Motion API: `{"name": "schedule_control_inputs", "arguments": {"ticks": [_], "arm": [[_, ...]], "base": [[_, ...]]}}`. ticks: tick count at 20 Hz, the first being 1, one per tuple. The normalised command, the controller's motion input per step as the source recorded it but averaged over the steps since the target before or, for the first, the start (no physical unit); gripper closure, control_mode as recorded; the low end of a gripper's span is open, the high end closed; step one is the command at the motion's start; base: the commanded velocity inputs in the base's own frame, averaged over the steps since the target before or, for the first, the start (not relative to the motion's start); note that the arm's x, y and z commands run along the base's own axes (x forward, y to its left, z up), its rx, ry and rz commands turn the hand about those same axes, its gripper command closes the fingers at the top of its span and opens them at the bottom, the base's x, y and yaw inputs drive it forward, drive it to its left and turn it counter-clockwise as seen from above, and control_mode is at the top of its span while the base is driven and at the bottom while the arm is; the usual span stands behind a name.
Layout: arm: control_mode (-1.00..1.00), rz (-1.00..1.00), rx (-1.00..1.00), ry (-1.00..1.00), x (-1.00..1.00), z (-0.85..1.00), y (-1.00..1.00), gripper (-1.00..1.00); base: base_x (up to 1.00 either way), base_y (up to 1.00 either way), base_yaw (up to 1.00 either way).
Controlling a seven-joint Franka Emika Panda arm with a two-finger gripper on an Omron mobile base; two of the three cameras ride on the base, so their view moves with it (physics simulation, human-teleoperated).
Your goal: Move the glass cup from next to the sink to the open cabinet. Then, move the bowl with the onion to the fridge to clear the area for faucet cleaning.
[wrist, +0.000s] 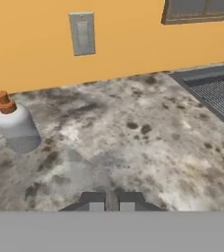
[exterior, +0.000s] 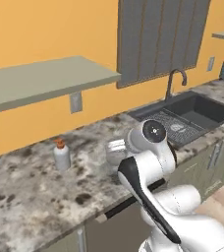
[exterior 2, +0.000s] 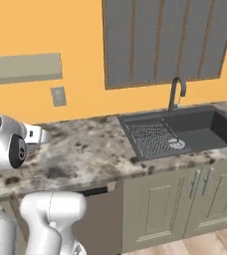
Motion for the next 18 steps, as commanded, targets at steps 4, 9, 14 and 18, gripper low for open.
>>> {"name": "schedule_control_inputs", "arguments": {"ticks": [4,9,14,18], "arm": [[1.00,0.00,0.00,0.00,0.00,0.00,0.00,1.00],[1.00,0.00,0.00,0.00,0.00,0.00,0.00,1.00],[1.00,0.00,0.00,0.00,0.00,0.00,0.00,1.00],[1.00,0.00,0.00,0.00,0.00,0.00,0.00,1.00]], "base": [[-0.09,-0.10,-0.86],[0.00,-0.32,-0.93],[0.00,-0.56,-0.94],[0.01,-0.78,-0.90]]}}
